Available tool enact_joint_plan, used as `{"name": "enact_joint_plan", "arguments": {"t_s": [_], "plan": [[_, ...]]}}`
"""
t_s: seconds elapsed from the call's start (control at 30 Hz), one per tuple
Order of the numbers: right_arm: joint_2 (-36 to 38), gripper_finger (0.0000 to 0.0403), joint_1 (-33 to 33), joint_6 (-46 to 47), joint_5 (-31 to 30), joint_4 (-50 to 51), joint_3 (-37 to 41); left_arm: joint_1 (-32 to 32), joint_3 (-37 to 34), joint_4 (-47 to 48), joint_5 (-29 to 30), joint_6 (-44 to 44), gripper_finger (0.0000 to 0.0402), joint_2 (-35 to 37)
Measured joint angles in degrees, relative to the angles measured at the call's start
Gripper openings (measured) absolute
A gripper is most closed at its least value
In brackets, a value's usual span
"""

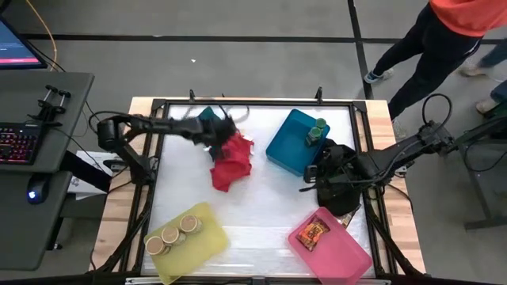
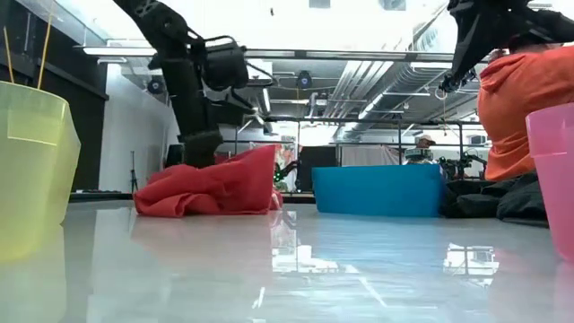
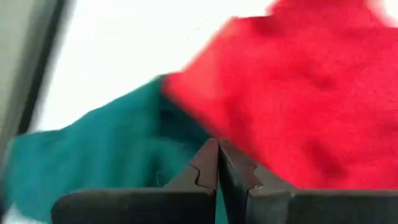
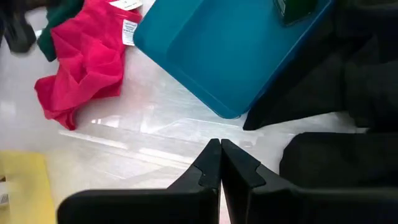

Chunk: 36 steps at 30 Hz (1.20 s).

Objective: Sort spices by type
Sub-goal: Move the red towel to the top left of the table, then move the black towel to the center left of the table

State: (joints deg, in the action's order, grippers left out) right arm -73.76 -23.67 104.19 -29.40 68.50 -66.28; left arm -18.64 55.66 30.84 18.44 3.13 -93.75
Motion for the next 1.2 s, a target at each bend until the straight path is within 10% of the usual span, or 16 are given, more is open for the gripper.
{"name": "enact_joint_plan", "arguments": {"t_s": [0.2, 0.4, 0.63, 1.2], "plan": [[0.00, 0.0000, 2.18, -0.69, 4.06, 3.26, 0.00, -11.36, 0.02, 4.76, -0.97, -2.40, 0.0000, 2.38], [-0.02, 0.0000, 6.53, -0.59, 18.00, 13.19, 3.84, -14.60, 0.46, 3.17, -15.92, -9.39, 0.0000, 10.02], [-0.08, 0.0000, 15.19, -11.85, 26.36, -2.50, 19.13, -8.76, 0.52, -5.41, -21.37, -12.88, 0.0000, 19.75], [-1.94, 0.0000, 28.37, -26.62, 24.86, -12.08, 32.84, 8.62, 0.55, -18.10, -22.86, -19.09, 0.0000, 30.91]]}}
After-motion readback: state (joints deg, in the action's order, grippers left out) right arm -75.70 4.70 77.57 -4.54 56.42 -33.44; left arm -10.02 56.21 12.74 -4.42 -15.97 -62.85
